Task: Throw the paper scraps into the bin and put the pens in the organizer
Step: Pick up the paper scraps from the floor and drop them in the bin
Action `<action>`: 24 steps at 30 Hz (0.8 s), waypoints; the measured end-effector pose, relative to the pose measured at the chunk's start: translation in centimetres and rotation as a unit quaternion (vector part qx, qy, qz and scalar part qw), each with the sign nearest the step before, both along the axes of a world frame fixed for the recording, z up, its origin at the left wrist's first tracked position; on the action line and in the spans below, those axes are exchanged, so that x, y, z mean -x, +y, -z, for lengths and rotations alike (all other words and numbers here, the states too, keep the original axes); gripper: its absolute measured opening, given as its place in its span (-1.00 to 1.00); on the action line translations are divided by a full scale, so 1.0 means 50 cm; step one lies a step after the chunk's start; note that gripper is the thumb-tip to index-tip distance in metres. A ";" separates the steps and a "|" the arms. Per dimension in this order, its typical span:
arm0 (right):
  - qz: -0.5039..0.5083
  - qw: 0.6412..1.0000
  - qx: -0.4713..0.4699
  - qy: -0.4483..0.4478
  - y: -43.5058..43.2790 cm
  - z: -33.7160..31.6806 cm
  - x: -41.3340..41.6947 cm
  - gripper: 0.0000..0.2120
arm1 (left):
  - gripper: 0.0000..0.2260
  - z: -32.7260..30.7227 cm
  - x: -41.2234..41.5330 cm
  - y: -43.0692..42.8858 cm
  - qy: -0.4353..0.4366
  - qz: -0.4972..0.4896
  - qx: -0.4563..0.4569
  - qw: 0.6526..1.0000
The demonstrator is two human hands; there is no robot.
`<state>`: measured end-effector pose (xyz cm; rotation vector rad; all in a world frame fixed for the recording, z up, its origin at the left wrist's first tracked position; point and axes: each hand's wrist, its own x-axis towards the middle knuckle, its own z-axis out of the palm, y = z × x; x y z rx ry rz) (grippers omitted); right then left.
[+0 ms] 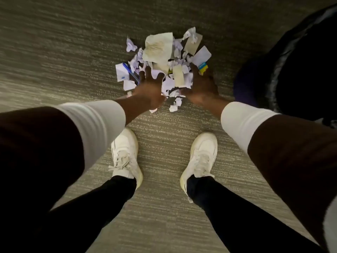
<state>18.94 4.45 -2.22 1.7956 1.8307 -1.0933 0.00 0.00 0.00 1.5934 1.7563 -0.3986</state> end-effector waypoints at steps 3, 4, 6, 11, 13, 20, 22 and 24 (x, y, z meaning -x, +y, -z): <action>-0.019 0.999 -0.048 -0.004 -0.004 0.057 0.018 -0.08 | -0.07 0.064 0.003 -0.010 0.004 -0.008 0.002 1.000; -0.029 0.998 -0.063 -0.009 -0.007 0.072 0.029 -0.09 | -0.04 0.084 0.001 -0.014 0.003 -0.007 -0.003 1.000; -0.057 0.992 -0.106 -0.029 -0.014 0.094 0.045 -0.15 | -0.08 0.110 -0.010 -0.019 0.003 0.001 -0.006 1.000; -0.052 0.986 -0.159 0.014 -0.022 0.132 0.063 -0.37 | -0.51 0.146 -0.026 -0.028 0.013 -0.022 -0.076 0.997; -0.033 0.986 -0.154 0.044 -0.020 0.133 0.059 -0.41 | -0.62 0.144 -0.017 -0.025 0.007 -0.030 -0.086 0.996; 0.082 0.982 -0.152 0.081 -0.016 0.046 0.033 -0.58 | -0.72 0.050 0.005 -0.018 -0.023 -0.110 -0.108 0.988; 0.100 0.978 -0.162 0.091 -0.020 0.000 0.023 -0.54 | -0.75 0.000 -0.002 -0.010 -0.026 -0.132 -0.117 0.984; 0.124 0.975 -0.164 0.088 -0.027 -0.051 0.011 -0.56 | -0.78 -0.056 -0.014 -0.002 -0.030 -0.156 -0.130 0.979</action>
